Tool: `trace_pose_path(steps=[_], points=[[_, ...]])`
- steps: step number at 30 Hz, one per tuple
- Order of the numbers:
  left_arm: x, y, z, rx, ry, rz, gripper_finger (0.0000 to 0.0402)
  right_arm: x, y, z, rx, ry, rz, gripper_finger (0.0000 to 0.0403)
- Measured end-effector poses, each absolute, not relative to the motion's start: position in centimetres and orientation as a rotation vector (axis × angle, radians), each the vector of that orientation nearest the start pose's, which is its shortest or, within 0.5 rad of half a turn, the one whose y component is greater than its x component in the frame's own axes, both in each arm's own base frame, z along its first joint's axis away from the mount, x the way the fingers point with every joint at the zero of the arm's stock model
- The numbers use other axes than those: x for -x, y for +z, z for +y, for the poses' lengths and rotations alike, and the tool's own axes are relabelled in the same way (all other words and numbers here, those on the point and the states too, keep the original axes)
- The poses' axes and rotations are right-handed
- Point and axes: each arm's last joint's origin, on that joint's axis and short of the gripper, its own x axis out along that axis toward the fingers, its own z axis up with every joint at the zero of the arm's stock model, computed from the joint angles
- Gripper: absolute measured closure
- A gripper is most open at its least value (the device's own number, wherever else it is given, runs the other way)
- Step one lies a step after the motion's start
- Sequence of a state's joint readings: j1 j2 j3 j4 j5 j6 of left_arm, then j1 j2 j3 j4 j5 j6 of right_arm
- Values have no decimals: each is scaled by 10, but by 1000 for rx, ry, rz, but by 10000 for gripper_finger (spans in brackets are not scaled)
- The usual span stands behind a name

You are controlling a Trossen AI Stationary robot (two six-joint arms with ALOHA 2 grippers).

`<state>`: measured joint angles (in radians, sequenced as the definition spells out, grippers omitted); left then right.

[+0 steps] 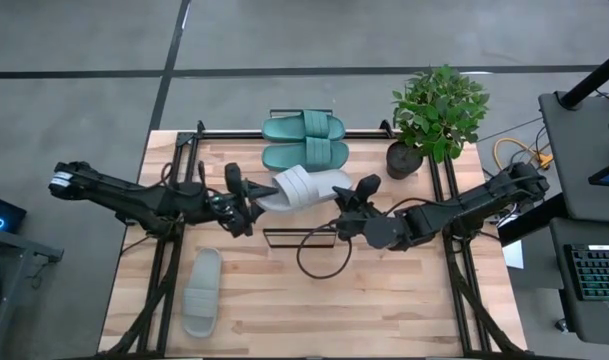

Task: Pick and place slides into the shelf
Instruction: Put the right gray slide on the shelf

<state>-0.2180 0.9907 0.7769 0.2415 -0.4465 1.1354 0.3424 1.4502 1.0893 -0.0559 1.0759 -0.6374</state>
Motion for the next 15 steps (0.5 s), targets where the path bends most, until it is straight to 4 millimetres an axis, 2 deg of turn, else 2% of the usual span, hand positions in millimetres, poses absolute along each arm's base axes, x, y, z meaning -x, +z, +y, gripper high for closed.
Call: trace_pose_path(steps=[5,8,15], points=[[-216,335,-36,-1119,198,95,379,-303,304,81,874,-606,541,365],[-212,338,-35,-1115,188,73,383,-304,306,81,863,-606,530,352],[-199,334,-34,-1118,113,132,386,-296,313,87,850,-595,504,263]])
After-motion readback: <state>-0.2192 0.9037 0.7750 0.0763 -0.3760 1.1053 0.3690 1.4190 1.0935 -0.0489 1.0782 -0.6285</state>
